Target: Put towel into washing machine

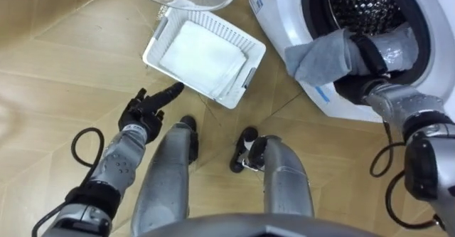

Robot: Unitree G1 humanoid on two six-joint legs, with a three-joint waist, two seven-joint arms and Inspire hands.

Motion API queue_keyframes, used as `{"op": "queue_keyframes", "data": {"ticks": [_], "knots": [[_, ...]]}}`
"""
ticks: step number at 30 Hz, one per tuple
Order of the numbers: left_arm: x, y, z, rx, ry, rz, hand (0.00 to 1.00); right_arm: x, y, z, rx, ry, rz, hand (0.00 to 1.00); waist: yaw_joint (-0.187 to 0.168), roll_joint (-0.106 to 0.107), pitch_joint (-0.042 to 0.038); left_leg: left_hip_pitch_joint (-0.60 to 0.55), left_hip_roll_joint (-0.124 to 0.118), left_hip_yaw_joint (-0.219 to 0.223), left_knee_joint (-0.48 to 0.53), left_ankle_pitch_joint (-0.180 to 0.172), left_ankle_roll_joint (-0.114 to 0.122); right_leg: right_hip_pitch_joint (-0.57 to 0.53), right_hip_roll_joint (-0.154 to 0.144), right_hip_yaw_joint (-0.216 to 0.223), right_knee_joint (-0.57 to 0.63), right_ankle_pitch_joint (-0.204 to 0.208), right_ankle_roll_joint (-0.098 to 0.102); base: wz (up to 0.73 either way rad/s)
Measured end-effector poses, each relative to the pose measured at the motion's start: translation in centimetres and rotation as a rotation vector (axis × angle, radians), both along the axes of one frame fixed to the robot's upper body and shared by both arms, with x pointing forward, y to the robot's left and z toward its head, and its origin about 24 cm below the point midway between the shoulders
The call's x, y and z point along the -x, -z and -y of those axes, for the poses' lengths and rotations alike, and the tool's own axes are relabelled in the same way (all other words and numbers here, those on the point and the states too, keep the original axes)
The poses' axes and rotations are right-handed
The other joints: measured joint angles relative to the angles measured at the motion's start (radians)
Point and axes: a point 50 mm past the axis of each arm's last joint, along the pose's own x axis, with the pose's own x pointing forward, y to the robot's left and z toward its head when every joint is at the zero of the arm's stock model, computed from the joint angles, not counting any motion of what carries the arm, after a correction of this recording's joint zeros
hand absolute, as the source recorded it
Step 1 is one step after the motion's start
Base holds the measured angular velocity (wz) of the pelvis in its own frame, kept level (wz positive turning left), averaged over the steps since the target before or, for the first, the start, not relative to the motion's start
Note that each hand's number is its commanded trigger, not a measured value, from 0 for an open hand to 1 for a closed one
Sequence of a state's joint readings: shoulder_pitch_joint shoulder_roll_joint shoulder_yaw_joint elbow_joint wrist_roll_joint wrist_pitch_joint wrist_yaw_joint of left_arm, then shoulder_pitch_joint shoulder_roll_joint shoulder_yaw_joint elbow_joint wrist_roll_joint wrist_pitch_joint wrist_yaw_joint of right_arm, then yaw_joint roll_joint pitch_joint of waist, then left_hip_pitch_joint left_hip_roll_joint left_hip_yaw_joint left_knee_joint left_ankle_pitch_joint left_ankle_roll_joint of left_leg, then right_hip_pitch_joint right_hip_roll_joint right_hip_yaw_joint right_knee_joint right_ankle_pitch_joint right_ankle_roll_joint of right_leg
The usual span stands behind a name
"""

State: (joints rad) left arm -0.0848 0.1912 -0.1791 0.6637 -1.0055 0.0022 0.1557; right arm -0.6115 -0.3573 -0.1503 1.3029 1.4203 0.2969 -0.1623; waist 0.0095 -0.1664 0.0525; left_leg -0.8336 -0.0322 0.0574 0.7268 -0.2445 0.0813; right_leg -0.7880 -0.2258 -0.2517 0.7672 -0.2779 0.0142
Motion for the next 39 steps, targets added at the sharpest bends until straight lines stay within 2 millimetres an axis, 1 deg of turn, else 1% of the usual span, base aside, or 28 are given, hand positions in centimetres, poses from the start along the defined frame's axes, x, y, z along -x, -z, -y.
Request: {"op": "queue_keyframes", "data": {"ticks": [2, 5, 6, 8, 10, 13, 15, 16, 17, 20, 23, 26, 31, 39], "knots": [[-0.2, -0.2, -0.3, -0.021, -0.019, 0.004, 0.00, -0.5, -0.6, 0.2, -0.044, 0.064, -0.029, 0.00, -0.007, -0.001, -0.0002, -0.007, 0.001, 0.013, 0.001, -0.002, 0.009, -0.004, -0.004, 0.001, -0.001, -0.001, 0.007, 0.07], [-0.5, -0.5, -0.4, -0.043, -0.025, 0.009, 0.00, -1.1, -1.9, 1.3, -0.078, 0.149, -0.043, 0.00, -0.007, -0.001, -0.0002, -0.020, 0.001, 0.019, 0.005, -0.005, 0.016, -0.016, -0.005, 0.003, -0.002, 0.002, 0.011, 0.00], [-0.6, -0.5, -0.4, -0.054, -0.020, 0.010, 0.00, -1.1, -2.1, 1.6, -0.083, 0.174, -0.047, 0.00, -0.007, -0.001, -0.0003, -0.020, 0.002, 0.021, 0.006, -0.005, 0.017, -0.016, -0.005, 0.003, -0.002, 0.002, 0.012, 0.00], [-0.8, -0.7, -0.3, -0.087, -0.007, 0.014, 0.00, -0.9, -2.7, 3.0, -0.077, 0.228, -0.066, 0.00, -0.003, -0.001, -0.0001, -0.020, 0.004, 0.022, 0.010, -0.006, 0.018, -0.014, -0.002, 0.003, -0.003, 0.003, 0.014, 0.00], [-0.9, -0.7, -0.1, -0.099, 0.008, 0.016, 0.00, -0.8, -2.8, 3.2, -0.080, 0.246, -0.092, 0.00, -0.002, 0.000, 0.0006, -0.019, 0.006, 0.024, 0.010, -0.006, 0.018, -0.014, -0.001, 0.003, -0.004, 0.003, 0.014, 0.00], [-1.2, -0.8, 0.4, -0.094, 0.017, 0.026, 0.00, -0.6, -2.7, 3.4, -0.084, 0.291, -0.133, 0.00, 0.000, 0.009, 0.0032, -0.019, 0.008, 0.026, 0.004, -0.007, 0.018, -0.015, 0.001, 0.003, -0.005, 0.003, 0.013, 0.00], [-1.5, -1.0, 0.9, -0.088, 0.026, 0.037, 0.00, -0.3, -2.9, 4.0, -0.094, 0.367, -0.146, 0.00, -0.001, 0.015, 0.0055, -0.019, 0.008, 0.026, -0.002, -0.007, 0.018, -0.015, 0.001, 0.003, -0.005, 0.003, 0.013, 0.00], [-1.7, -1.1, 1.1, -0.084, 0.027, 0.045, 0.00, -0.1, -3.1, 4.8, -0.093, 0.433, -0.148, 0.00, -0.002, 0.019, 0.0077, -0.018, 0.009, 0.026, -0.002, -0.007, 0.018, -0.014, 0.002, 0.003, -0.005, 0.004, 0.013, 0.00], [-1.8, -1.2, 1.2, -0.080, 0.025, 0.051, 0.00, 0.0, -3.4, 5.2, -0.107, 0.461, -0.139, 0.00, -0.003, 0.024, 0.0088, -0.017, 0.010, 0.026, -0.003, -0.007, 0.017, -0.013, 0.003, 0.003, -0.006, 0.004, 0.012, 0.00], [-1.9, -1.3, 1.5, -0.070, 0.021, 0.063, 0.00, 0.0, -3.5, 5.4, -0.127, 0.497, -0.151, 0.00, 0.002, 0.037, 0.0081, -0.011, 0.011, 0.029, -0.010, -0.007, 0.017, -0.008, 0.003, 0.003, -0.014, 0.004, 0.012, 0.03], [-2.0, -1.4, 1.5, -0.073, 0.018, 0.075, 0.00, 0.2, -3.5, 5.5, -0.136, 0.524, -0.175, 0.00, 0.010, 0.043, 0.0080, 0.000, 0.017, 0.039, -0.018, -0.006, 0.017, 0.003, 0.007, 0.004, -0.026, 0.004, 0.012, 0.00], [-2.2, -1.6, 1.6, -0.074, 0.012, 0.100, 0.00, 0.4, -3.6, 5.7, -0.129, 0.562, -0.207, 0.00, 0.023, 0.044, 0.0071, 0.004, 0.019, 0.042, -0.028, -0.006, 0.017, 0.007, 0.010, 0.005, -0.037, 0.004, 0.012, 0.00], [-2.6, -1.8, 1.8, -0.064, 0.013, 0.121, 0.00, 0.7, -3.6, 5.9, -0.148, 0.605, -0.242, 0.00, 0.023, 0.044, 0.0072, 0.005, 0.018, 0.055, -0.028, -0.006, 0.018, 0.005, 0.001, 0.002, -0.020, 0.005, 0.014, 0.03], [-3.2, -2.3, 2.2, -0.053, 0.003, 0.149, 0.00, 0.5, -4.2, 5.8, -0.161, 0.624, -0.276, 0.00, 0.023, 0.044, 0.0073, 0.005, 0.019, 0.064, -0.032, -0.005, 0.020, 0.004, -0.001, 0.002, -0.022, 0.005, 0.014, 0.00]]}}
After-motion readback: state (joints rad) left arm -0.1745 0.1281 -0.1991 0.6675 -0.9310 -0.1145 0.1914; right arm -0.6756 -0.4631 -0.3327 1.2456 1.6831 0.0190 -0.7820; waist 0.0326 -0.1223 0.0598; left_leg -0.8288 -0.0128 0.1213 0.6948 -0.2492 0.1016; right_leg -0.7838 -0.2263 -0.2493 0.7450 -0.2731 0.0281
